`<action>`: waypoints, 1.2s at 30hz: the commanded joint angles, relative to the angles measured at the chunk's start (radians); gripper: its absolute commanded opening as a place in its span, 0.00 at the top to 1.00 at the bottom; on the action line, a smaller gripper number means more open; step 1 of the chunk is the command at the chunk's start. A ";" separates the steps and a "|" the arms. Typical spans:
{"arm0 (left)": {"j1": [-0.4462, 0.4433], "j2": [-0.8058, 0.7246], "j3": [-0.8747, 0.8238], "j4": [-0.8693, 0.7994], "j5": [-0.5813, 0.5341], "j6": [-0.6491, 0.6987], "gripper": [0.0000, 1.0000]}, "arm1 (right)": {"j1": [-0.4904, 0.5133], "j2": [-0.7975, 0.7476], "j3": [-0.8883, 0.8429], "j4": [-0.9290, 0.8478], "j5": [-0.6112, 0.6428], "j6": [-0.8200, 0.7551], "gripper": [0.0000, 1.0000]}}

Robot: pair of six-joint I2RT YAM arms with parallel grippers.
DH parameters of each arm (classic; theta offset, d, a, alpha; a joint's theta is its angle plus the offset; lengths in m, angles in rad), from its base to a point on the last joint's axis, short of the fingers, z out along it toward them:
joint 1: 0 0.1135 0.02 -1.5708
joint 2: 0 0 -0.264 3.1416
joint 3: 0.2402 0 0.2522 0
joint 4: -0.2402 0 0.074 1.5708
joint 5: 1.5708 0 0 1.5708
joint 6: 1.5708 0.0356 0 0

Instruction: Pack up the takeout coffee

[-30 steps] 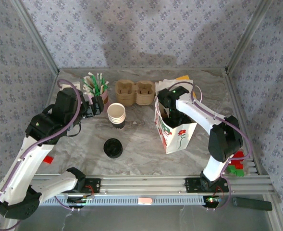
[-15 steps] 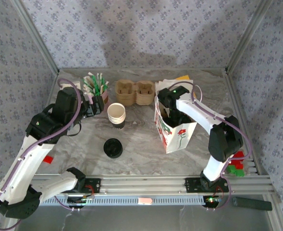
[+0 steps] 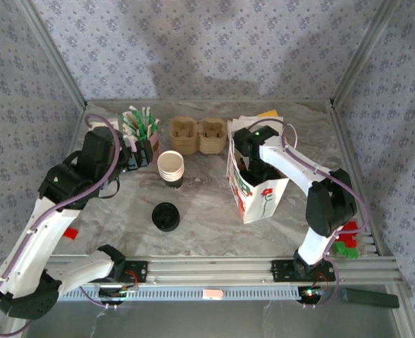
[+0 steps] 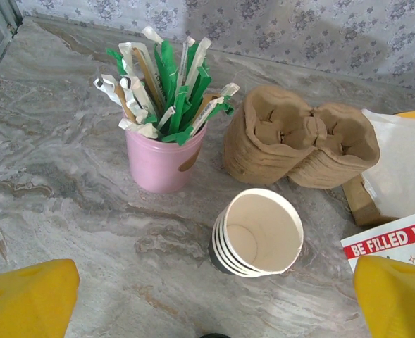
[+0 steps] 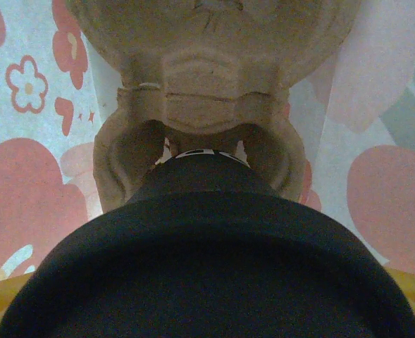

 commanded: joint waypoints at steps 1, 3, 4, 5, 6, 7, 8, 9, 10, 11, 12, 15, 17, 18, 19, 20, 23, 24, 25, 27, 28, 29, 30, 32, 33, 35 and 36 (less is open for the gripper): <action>-0.003 0.006 0.042 -0.019 -0.003 0.004 0.01 | -0.008 0.018 -0.017 0.004 -0.002 -0.014 0.11; -0.003 0.006 0.043 -0.019 -0.003 0.004 0.00 | -0.009 0.020 -0.022 0.010 -0.003 -0.016 0.11; -0.003 0.008 0.045 -0.020 -0.004 0.004 0.00 | -0.010 0.020 -0.028 0.014 -0.005 -0.015 0.11; -0.003 0.008 0.046 -0.020 -0.005 0.004 0.00 | -0.010 0.021 -0.030 0.017 -0.006 -0.015 0.11; -0.004 0.009 0.048 -0.020 -0.005 0.004 0.00 | -0.010 0.022 -0.032 0.018 -0.007 -0.015 0.11; -0.004 0.009 0.048 -0.022 -0.005 0.005 0.00 | -0.011 0.023 -0.034 0.020 -0.008 -0.015 0.11; -0.004 0.009 0.050 -0.022 -0.006 0.005 0.00 | -0.011 0.023 -0.035 0.020 -0.008 -0.015 0.11; -0.005 0.009 0.050 -0.023 -0.006 0.004 0.00 | -0.011 0.023 -0.036 0.022 -0.007 -0.015 0.11; -0.004 0.009 0.051 -0.024 -0.008 0.004 0.00 | -0.012 0.022 -0.038 0.022 -0.008 -0.018 0.11; -0.004 0.009 0.051 -0.025 -0.008 0.004 0.00 | -0.011 0.021 -0.039 0.023 -0.006 -0.017 0.11; -0.005 0.009 0.051 -0.025 -0.007 0.005 0.00 | -0.013 0.021 -0.040 0.023 -0.004 -0.017 0.11; -0.006 0.007 0.053 -0.027 -0.011 0.004 0.00 | -0.015 0.019 -0.041 0.023 -0.004 -0.018 0.10; -0.008 0.006 0.054 -0.028 -0.012 0.004 0.00 | -0.015 0.016 -0.042 0.021 0.000 -0.017 0.10; -0.008 0.006 0.056 -0.028 -0.012 0.004 0.00 | -0.014 0.014 -0.042 0.020 0.000 -0.018 0.10; -0.007 0.006 0.056 -0.028 -0.012 0.004 0.00 | -0.014 0.012 -0.041 0.019 0.000 -0.018 0.09; -0.007 0.006 0.056 -0.028 -0.013 0.004 0.00 | -0.016 0.010 -0.039 0.016 0.003 -0.018 0.09; -0.010 0.006 0.056 -0.027 -0.011 0.004 0.00 | -0.017 0.007 -0.042 0.013 0.005 -0.018 0.09; -0.009 0.007 0.054 -0.025 -0.013 0.004 0.00 | -0.016 0.005 -0.042 0.011 0.005 -0.018 0.08; -0.009 0.007 0.054 -0.025 -0.012 0.004 0.00 | -0.016 0.005 -0.042 0.012 0.005 -0.019 0.08; -0.009 0.008 0.057 -0.024 -0.013 0.006 0.00 | -0.017 0.004 -0.041 0.010 0.007 -0.018 0.08; -0.009 0.006 0.056 -0.024 -0.014 0.007 0.00 | -0.017 0.004 -0.042 0.010 0.008 -0.019 0.08; -0.011 0.006 0.056 -0.024 -0.014 0.007 0.00 | -0.017 0.004 -0.041 0.008 0.008 -0.019 0.07; -0.009 0.006 0.057 -0.025 -0.015 0.007 0.00 | -0.016 0.004 -0.042 0.006 0.006 -0.019 0.07; -0.010 0.005 0.056 -0.025 -0.018 0.007 0.00 | -0.016 0.002 -0.040 0.005 0.009 -0.021 0.06; -0.011 0.005 0.056 -0.025 -0.018 0.007 0.00 | -0.016 0.002 -0.040 0.005 0.008 -0.022 0.05; -0.010 0.003 0.057 -0.026 -0.019 0.006 0.00 | -0.016 0.002 -0.039 0.004 0.009 -0.022 0.05; -0.010 0.003 0.057 -0.026 -0.020 0.006 0.00 | -0.016 0.002 -0.040 0.005 0.009 -0.022 0.04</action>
